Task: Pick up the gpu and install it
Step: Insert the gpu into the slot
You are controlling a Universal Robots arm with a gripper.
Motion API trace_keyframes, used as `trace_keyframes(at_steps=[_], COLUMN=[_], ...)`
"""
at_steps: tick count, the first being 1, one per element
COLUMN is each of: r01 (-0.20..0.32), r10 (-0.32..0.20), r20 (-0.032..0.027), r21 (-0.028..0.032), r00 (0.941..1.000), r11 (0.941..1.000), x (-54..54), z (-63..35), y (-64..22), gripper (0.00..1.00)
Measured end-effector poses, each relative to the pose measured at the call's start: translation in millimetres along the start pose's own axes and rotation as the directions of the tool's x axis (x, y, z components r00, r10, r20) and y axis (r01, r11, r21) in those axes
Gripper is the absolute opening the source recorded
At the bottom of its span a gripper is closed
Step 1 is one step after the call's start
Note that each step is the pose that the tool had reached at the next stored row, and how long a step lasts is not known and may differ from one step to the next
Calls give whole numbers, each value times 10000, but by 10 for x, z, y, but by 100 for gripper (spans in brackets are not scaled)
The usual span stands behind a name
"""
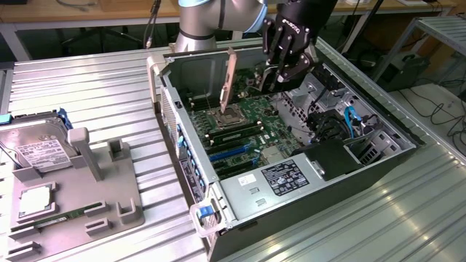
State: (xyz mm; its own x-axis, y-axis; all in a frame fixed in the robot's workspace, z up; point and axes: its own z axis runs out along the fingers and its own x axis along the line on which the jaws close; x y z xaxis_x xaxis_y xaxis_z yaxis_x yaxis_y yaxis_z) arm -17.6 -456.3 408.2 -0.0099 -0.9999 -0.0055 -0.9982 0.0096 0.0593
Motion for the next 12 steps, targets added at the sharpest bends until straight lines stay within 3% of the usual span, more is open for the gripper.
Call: trace_keyframes(at_steps=[12], r01=[0], r10=[0], r20=[-1], r21=[-44], r00=[10000], r11=[10000], x=[0], z=[70], y=[-4], gripper=[28])
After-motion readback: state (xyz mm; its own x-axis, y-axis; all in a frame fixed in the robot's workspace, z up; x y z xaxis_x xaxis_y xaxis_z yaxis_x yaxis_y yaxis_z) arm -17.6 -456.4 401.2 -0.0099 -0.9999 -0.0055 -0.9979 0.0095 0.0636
